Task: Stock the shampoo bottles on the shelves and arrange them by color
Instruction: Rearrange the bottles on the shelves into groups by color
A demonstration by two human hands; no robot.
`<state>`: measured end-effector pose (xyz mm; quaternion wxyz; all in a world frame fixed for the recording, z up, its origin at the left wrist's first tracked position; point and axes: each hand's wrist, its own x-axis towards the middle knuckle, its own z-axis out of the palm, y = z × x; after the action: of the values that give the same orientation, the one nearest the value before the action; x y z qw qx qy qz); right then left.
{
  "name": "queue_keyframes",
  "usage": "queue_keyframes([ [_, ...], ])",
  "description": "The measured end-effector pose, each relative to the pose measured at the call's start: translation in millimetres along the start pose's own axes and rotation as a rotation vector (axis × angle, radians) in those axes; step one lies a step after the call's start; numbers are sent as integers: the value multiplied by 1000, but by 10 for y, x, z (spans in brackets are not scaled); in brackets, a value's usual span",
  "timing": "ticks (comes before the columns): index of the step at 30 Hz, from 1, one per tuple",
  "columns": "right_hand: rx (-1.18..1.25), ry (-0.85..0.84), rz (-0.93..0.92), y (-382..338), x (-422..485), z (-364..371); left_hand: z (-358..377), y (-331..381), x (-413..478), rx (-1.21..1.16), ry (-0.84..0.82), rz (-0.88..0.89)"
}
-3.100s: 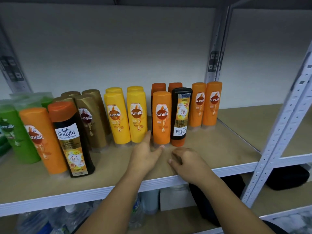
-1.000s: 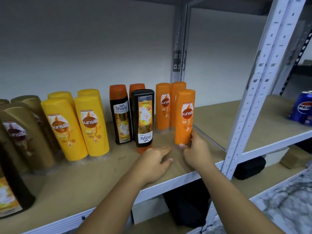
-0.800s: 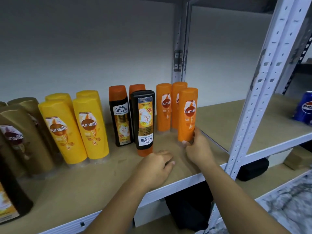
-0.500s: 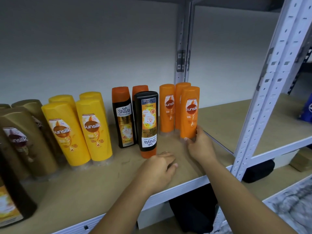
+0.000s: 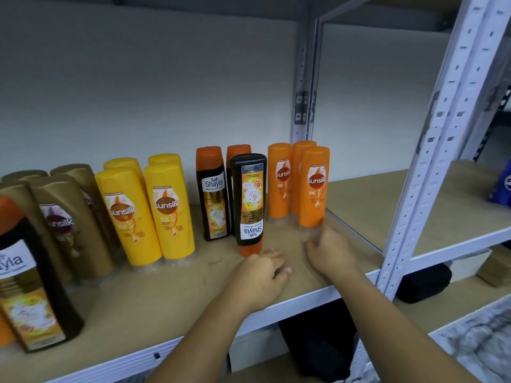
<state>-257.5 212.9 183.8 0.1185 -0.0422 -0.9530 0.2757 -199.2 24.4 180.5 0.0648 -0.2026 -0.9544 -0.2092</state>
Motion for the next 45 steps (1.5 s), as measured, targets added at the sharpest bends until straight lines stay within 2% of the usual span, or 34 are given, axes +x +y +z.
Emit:
queue_keyframes([
  [3, -144, -105, -73, -36, -180, 8, -37, -14, -92, 7, -29, -28],
  [9, -236, -245, -308, -263, -613, 12, -199, -114, -447, 28, -17, -57],
  [18, -234, -283, -535, -788, -1194, 330, -539, -372, -1177, 71, 19, -232],
  [25, -214, -296, -639, -1277, -1534, 576, -725, -585, -1676, 115, 58, -363],
  [32, -228, -360, -690, -1557, -1594, 761, -924, -734, -2050, 164, 43, -379],
  [38, -194, -363, -833, -1921, -1876, 897, -1131, -921, -2525, 129, 66, -395],
  [45, -175, -371, -883, -2333, -2039, 1098, -1366, -1180, -3130, 95, 240, -525],
])
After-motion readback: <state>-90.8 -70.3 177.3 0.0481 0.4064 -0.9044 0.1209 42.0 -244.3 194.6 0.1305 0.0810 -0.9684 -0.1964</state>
